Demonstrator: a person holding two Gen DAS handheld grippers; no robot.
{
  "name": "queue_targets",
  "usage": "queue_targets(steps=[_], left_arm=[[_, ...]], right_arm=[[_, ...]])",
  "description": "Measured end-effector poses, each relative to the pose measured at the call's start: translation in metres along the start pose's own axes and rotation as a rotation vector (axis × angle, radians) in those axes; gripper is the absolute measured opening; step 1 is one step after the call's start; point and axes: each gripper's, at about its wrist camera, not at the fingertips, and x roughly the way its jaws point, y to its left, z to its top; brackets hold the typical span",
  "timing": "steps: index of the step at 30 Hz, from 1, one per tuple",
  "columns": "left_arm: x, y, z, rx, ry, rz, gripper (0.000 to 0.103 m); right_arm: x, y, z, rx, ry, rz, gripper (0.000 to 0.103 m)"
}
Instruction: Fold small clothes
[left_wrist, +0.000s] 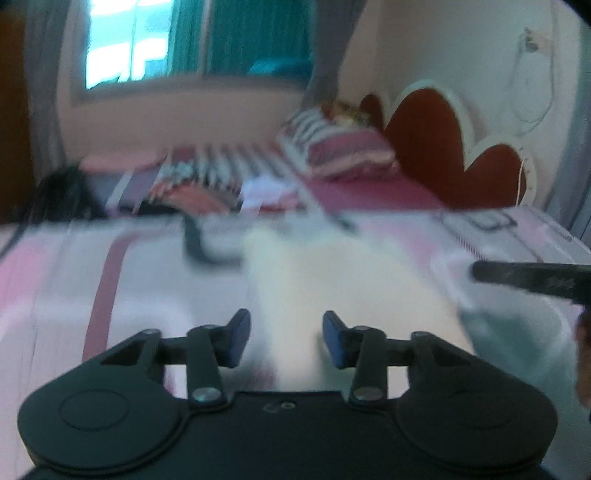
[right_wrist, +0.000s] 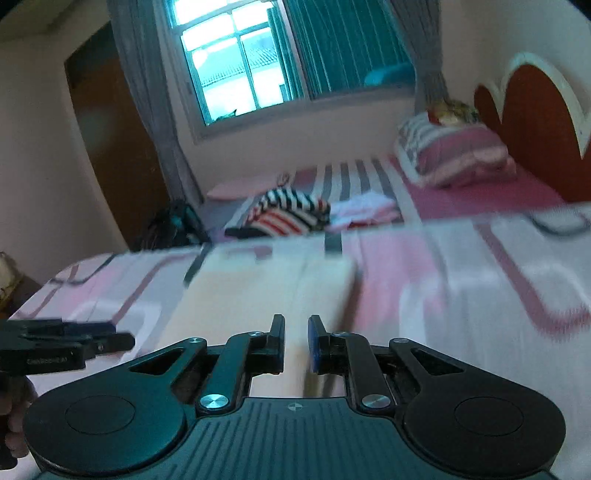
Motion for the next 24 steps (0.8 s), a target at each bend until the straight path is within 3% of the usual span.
queue_targets(steps=[1,5,9,11,17,20,21,22,24], left_arm=[[0.010,-0.003,0.011,0.011,-0.007,-0.010,0.030],[0.067,-0.012,0.039,0.031,0.027,-0.017,0.030],[0.121,-0.010,0.021,0.000,0.143,0.007,0.033],[0.119,-0.012,0.018,-0.005,0.116,0.012,0.033],[0.084,-0.010,0.024,-0.021,0.054,-0.016,0.028],[0.071,-0.019,0.008,-0.002,0.079,-0.007,0.030],[0.079,-0.023,0.004,0.029,0.106,0.016,0.030],[0.084,-0.029,0.000,0.070,0.121,0.038,0.030],[0.084,-0.036,0.001,0.110,0.129,0.065,0.029]], right_arm=[[0.015,-0.001,0.011,-0.005,0.000,0.001,0.014],[0.068,-0.004,0.036,-0.009,0.011,-0.003,0.014],[0.111,-0.010,0.032,-0.045,0.032,0.014,0.014],[0.140,-0.023,0.012,-0.023,0.138,-0.014,0.014],[0.111,-0.023,0.023,0.025,0.007,0.019,0.014],[0.099,-0.011,0.017,-0.012,0.001,0.016,0.014],[0.101,-0.008,0.011,-0.041,0.028,0.012,0.014],[0.113,-0.005,0.004,-0.060,0.109,-0.009,0.014],[0.119,-0.004,-0.002,-0.077,0.114,-0.026,0.014]])
